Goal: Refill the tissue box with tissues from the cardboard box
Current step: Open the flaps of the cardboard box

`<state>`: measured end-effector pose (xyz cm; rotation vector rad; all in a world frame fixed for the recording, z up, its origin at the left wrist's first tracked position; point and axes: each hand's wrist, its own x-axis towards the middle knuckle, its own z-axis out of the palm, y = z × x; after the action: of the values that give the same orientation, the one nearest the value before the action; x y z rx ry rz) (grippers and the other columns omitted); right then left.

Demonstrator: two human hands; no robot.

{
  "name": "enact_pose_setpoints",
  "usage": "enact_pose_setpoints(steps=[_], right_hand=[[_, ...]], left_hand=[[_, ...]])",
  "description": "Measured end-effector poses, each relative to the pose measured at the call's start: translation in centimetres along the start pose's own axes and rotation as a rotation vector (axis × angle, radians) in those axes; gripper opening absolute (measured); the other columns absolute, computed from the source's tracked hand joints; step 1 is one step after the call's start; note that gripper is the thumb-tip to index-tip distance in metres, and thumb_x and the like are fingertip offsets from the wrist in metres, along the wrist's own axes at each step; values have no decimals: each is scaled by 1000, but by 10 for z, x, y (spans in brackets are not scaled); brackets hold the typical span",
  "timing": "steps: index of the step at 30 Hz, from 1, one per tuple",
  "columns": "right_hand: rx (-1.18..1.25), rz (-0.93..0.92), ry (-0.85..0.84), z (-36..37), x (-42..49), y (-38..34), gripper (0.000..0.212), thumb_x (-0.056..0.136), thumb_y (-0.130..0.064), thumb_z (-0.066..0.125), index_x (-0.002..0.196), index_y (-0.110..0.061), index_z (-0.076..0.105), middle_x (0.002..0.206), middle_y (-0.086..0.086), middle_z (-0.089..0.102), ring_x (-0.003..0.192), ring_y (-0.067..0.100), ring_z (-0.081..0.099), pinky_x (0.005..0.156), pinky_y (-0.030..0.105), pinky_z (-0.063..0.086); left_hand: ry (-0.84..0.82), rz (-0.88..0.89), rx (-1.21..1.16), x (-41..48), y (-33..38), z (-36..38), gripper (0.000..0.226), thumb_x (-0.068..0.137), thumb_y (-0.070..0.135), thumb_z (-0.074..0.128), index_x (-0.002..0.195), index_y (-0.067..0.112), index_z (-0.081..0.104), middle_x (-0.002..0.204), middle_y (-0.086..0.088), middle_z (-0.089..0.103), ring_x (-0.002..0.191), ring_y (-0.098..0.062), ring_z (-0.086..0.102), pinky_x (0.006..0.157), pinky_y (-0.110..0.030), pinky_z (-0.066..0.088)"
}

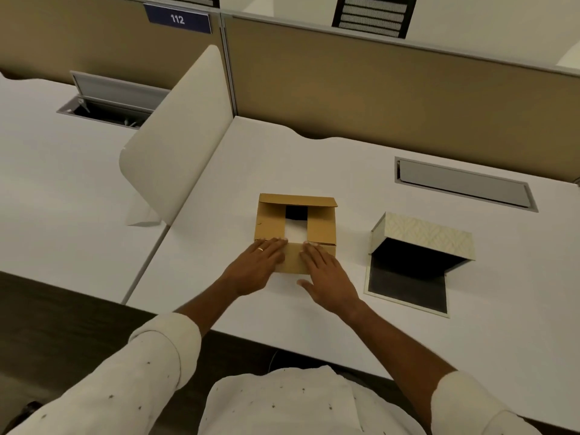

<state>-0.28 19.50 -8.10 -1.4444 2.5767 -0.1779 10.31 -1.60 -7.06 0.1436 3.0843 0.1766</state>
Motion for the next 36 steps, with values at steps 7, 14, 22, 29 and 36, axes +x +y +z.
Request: enact_pose_setpoints(steps=[7,14,22,29,36], right_hand=[[-173,-125,-9,-52,53,24,45,107,-26,39,150,-15,39,163,8,34,148,29,32,106,47,46],[-252,-406,-136,-93,85,46,32,103,-35,51,119,-9,61,138,12,57,133,27,49,99,38,51],[-307,-334,19,-118,98,81,33,95,-43,58,81,-15,70,81,0,72,81,17,66,121,45,29],[45,-43,-88,-103,107,92,114,72,-45,88,159,-17,18,170,11,10,134,42,50,100,49,53],[158,-25,-255,-102,130,103,143,64,-58,88,160,-26,-14,170,4,-21,150,46,24,116,55,37]], left_hand=[[-225,120,244,51,-11,-41,61,90,30,69,143,18,42,145,-6,52,132,-27,49,96,-40,46],[-362,157,527,85,-10,-70,73,82,53,73,138,14,47,144,-10,53,140,-30,41,121,-51,22],[-166,-130,546,72,-32,-97,99,68,79,67,137,13,43,134,-10,57,113,-32,62,119,-56,22],[-320,-427,240,85,-19,-98,170,33,65,93,158,19,-12,167,-19,-1,98,-32,70,81,-39,58],[-471,-448,-47,110,-34,-90,177,33,56,99,153,28,-29,160,-23,-31,139,-49,40,111,-53,44]])
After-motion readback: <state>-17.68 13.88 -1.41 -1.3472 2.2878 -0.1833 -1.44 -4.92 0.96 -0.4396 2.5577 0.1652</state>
